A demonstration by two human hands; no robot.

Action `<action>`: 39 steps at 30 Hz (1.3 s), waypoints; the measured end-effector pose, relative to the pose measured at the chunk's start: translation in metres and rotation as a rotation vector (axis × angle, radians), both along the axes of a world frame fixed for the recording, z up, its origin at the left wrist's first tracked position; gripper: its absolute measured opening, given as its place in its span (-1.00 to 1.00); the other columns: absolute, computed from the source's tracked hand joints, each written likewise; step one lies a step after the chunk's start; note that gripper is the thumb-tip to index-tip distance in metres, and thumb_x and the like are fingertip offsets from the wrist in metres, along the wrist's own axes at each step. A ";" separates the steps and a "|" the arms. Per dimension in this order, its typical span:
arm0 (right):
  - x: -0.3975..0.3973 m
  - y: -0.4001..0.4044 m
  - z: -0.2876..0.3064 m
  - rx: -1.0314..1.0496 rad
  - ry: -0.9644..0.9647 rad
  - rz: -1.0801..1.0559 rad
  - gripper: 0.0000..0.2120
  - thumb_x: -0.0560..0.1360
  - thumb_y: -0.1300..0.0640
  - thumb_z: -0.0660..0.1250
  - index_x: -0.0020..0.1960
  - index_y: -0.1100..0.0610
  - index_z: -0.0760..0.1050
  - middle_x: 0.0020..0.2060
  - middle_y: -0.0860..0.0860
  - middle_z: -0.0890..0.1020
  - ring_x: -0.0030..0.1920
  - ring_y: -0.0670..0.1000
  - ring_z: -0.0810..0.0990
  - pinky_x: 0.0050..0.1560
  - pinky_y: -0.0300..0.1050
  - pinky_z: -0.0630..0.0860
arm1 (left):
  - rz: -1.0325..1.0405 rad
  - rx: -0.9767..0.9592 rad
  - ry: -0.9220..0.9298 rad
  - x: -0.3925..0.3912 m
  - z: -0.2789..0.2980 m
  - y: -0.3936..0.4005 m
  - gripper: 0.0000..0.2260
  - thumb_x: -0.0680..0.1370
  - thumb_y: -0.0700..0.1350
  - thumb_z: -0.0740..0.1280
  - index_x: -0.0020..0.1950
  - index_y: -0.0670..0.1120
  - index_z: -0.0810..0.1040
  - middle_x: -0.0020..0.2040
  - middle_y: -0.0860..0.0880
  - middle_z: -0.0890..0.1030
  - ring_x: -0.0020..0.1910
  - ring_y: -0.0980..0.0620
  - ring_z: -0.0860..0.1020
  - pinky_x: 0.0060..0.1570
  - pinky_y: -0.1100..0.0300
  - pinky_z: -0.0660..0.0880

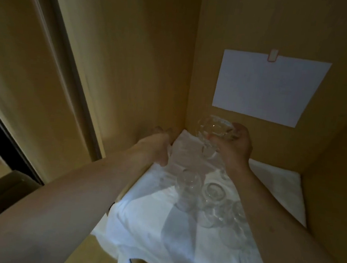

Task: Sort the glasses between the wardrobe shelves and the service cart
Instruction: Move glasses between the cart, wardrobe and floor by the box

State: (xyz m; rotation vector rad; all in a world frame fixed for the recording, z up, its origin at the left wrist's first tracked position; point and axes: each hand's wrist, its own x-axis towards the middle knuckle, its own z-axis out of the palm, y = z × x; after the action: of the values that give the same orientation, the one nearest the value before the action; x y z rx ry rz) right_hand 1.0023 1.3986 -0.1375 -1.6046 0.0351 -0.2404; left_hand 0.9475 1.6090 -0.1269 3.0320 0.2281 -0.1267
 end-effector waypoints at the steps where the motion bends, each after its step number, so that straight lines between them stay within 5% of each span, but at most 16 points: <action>1: 0.000 -0.002 0.006 0.056 0.004 -0.006 -0.38 0.11 0.03 0.74 0.03 -0.21 0.47 -0.12 -0.26 0.59 -0.17 -0.32 0.61 -0.23 -0.43 0.52 | 0.034 -0.011 -0.056 0.003 0.004 0.001 -0.42 0.28 -0.03 0.60 0.19 -0.01 0.39 -0.08 0.01 0.32 -0.16 -0.01 0.42 -0.26 0.19 0.42; 4: 0.002 -0.013 0.023 0.271 0.051 0.014 -0.45 0.17 0.08 0.70 0.08 -0.01 0.55 -0.15 -0.12 0.68 -0.12 -0.12 0.71 -0.17 -0.13 0.69 | 0.193 -0.222 -0.234 0.012 0.014 -0.001 -0.33 0.25 0.22 0.57 0.16 0.00 0.33 0.03 0.05 0.44 -0.08 -0.02 0.49 -0.23 0.19 0.44; 7: 0.003 -0.025 0.034 0.479 0.169 0.086 -0.50 0.30 0.06 0.65 0.17 0.15 0.58 -0.07 0.01 0.68 -0.02 0.02 0.70 -0.09 0.03 0.70 | 0.383 -0.771 -0.245 0.024 0.024 -0.011 -0.18 0.29 0.23 0.57 0.40 -0.14 0.38 0.25 0.00 0.54 0.25 -0.07 0.55 0.17 0.07 0.54; 8: 0.002 -0.028 0.036 0.529 0.200 0.114 -0.52 0.32 0.04 0.64 0.18 0.13 0.61 -0.01 0.02 0.71 0.04 0.03 0.71 -0.05 0.01 0.69 | 0.411 -0.956 -0.233 0.026 0.025 -0.015 -0.27 0.27 0.11 0.59 0.35 -0.15 0.49 0.23 -0.04 0.61 0.24 -0.05 0.58 0.19 0.07 0.56; 10: -0.001 -0.032 0.039 0.620 0.245 0.185 -0.52 0.37 -0.01 0.60 0.24 0.07 0.63 0.13 0.03 0.71 0.15 0.04 0.69 0.09 0.00 0.65 | 0.397 -1.129 -0.310 0.024 0.027 -0.022 -0.69 0.21 -0.01 0.56 -0.09 -0.05 0.71 -0.13 -0.02 0.73 -0.08 0.03 0.70 -0.16 0.16 0.64; 12: -0.004 -0.035 0.040 0.743 0.267 0.256 -0.53 0.43 0.00 0.56 0.30 0.07 0.61 0.21 0.06 0.68 0.21 0.08 0.67 0.19 0.03 0.60 | 0.327 -1.193 -0.363 0.023 0.030 -0.030 -0.79 0.21 -0.03 0.56 -0.23 -0.06 0.68 -0.25 -0.09 0.72 -0.26 -0.05 0.71 -0.28 0.06 0.66; 14: -0.009 -0.036 0.039 0.866 0.282 0.283 -0.56 0.43 0.04 0.55 0.27 0.12 0.61 0.22 0.14 0.67 0.20 0.15 0.67 0.22 0.15 0.59 | 0.285 -1.286 -0.358 0.026 0.032 -0.037 -0.62 0.22 -0.06 0.58 -0.04 -0.11 0.58 -0.10 -0.19 0.71 -0.23 -0.12 0.71 -0.24 -0.03 0.68; 19: -0.029 -0.033 0.040 0.971 0.222 0.295 -0.52 0.33 0.17 0.58 0.23 0.16 0.62 0.28 0.23 0.61 0.27 0.22 0.61 0.17 0.28 0.60 | 0.187 -1.407 -0.381 0.030 0.038 -0.049 -0.35 0.21 -0.07 0.63 0.20 -0.11 0.42 0.07 -0.14 0.60 -0.20 -0.12 0.70 -0.36 0.11 0.61; 23: -0.047 -0.033 0.042 1.015 0.152 0.251 -0.60 0.33 0.25 0.58 0.15 0.21 0.64 0.22 0.18 0.62 0.22 0.23 0.59 0.23 0.32 0.55 | 0.100 -1.538 -0.321 0.034 0.045 -0.052 -0.39 0.35 -0.14 0.61 0.27 -0.10 0.36 0.04 -0.13 0.55 -0.36 -0.03 0.70 -0.45 0.19 0.56; 26: -0.066 -0.032 0.045 0.915 0.155 0.203 -0.66 0.35 0.04 0.58 0.05 0.17 0.68 0.09 0.16 0.60 0.04 0.16 0.58 0.32 0.15 0.47 | 0.048 -1.551 -0.284 0.029 0.051 -0.055 -0.41 0.36 -0.15 0.62 0.25 -0.09 0.37 0.02 -0.12 0.57 -0.35 0.03 0.69 -0.41 0.13 0.62; 29: -0.085 -0.029 0.043 0.861 0.120 0.157 -0.47 0.32 -0.12 0.59 0.21 0.11 0.64 0.06 0.10 0.67 -0.01 0.10 0.63 0.23 0.08 0.54 | -0.014 -1.566 -0.237 0.019 0.055 -0.056 -0.44 0.32 -0.20 0.63 0.17 -0.05 0.38 0.04 -0.18 0.63 -0.16 -0.24 0.71 -0.21 -0.16 0.67; 32: -0.109 -0.024 0.041 0.914 0.024 0.194 -0.62 0.36 0.01 0.60 0.09 0.18 0.67 -0.08 0.12 0.69 -0.11 0.09 0.69 0.31 0.09 0.52 | -0.067 -1.584 -0.219 0.006 0.055 -0.056 -0.45 0.34 -0.21 0.62 0.17 -0.07 0.38 -0.01 -0.13 0.62 -0.27 -0.14 0.71 -0.41 0.03 0.63; 35: -0.134 -0.015 0.043 0.926 -0.029 0.152 -0.80 0.40 0.10 0.56 -0.09 0.23 0.73 -0.04 0.21 0.68 0.01 0.18 0.69 0.27 0.19 0.55 | -0.127 -1.621 -0.163 -0.005 0.054 -0.056 -0.51 0.36 -0.21 0.60 0.12 -0.06 0.38 -0.05 -0.10 0.61 -0.44 0.05 0.67 -0.53 0.20 0.53; 39: -0.164 -0.015 0.040 0.924 -0.099 0.072 -0.68 0.42 -0.02 0.54 0.02 0.21 0.73 0.08 0.21 0.68 0.17 0.21 0.62 0.28 0.26 0.53 | -0.226 -1.634 -0.098 -0.015 0.054 -0.061 -0.48 0.29 -0.15 0.66 0.02 0.01 0.37 -0.03 -0.07 0.62 -0.41 0.12 0.67 -0.51 0.22 0.53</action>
State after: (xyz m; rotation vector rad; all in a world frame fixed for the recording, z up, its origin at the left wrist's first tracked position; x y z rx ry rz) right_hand 0.8380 1.3840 -0.0972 -0.6728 0.0088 -0.2026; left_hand 0.9325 1.5483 -0.0733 1.4122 -0.1780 -0.0966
